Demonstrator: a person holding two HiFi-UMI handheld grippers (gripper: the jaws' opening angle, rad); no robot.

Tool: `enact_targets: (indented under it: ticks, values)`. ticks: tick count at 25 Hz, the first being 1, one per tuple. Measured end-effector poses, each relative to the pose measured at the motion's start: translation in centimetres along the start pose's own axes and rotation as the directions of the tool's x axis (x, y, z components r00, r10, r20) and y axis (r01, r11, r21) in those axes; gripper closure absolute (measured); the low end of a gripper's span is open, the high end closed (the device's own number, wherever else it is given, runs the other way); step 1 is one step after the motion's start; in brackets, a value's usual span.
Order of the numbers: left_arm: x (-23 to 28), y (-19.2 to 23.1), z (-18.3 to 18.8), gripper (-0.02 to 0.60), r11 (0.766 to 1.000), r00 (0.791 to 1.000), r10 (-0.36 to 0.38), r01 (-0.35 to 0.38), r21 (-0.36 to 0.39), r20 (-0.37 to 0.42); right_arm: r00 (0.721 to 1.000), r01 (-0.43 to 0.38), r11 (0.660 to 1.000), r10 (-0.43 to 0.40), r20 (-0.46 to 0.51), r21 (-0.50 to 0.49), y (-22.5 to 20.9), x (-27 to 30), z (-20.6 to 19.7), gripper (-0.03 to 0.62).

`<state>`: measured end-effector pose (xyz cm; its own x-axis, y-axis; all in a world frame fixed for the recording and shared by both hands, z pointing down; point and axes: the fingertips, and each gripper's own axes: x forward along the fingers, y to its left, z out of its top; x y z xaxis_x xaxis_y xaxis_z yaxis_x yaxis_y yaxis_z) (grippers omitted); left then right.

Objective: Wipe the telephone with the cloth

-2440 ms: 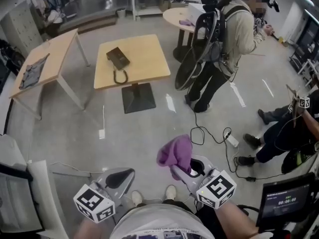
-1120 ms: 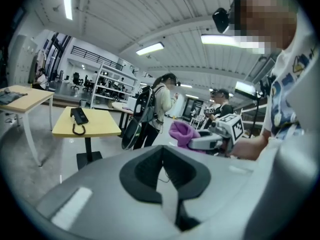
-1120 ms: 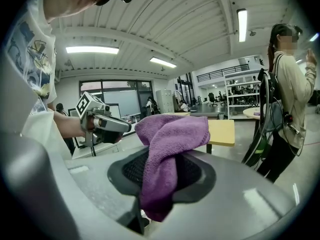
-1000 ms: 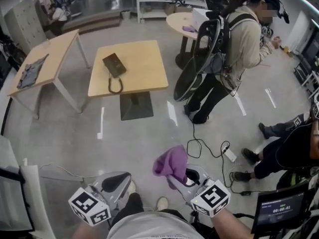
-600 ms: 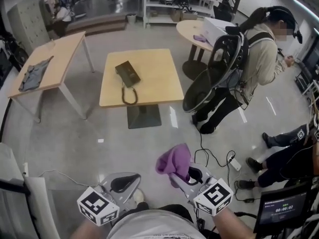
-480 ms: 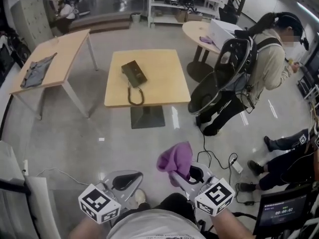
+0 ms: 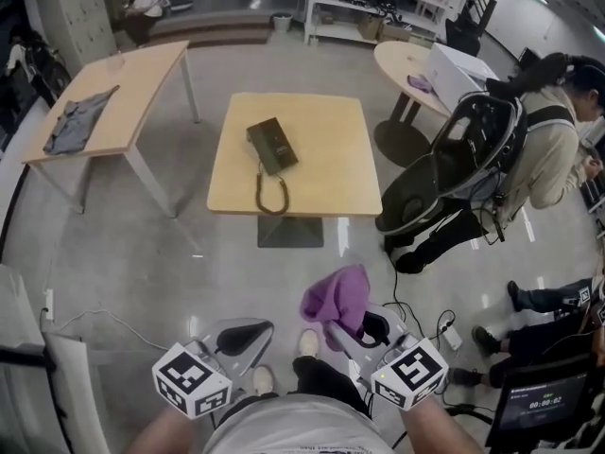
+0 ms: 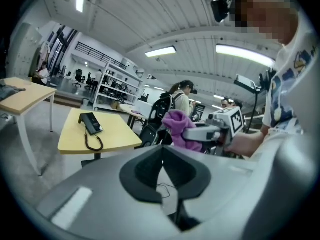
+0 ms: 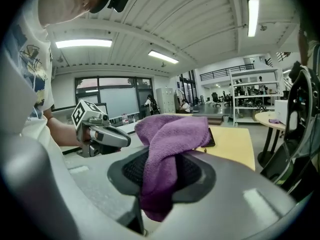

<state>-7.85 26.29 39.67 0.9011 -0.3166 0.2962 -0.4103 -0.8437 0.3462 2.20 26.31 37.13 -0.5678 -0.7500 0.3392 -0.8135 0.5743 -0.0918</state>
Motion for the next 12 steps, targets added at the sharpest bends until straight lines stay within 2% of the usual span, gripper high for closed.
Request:
enact_targets:
  ticks: [8, 12]
  values:
    - [6.1, 3.3, 4.5, 0.574, 0.994, 0.993, 0.107, -0.107, -0.006, 0.041, 0.996, -0.091, 0.994, 0.092, 0.007, -0.067, -7.3, 2.6, 2.3, 0.479]
    - [8.4, 5.3, 5.3, 0.574, 0.986, 0.986, 0.164, -0.162, -0.041, 0.043, 0.992, -0.125, 0.990, 0.126, 0.005, -0.069, -9.9, 4.2, 2.6, 0.479]
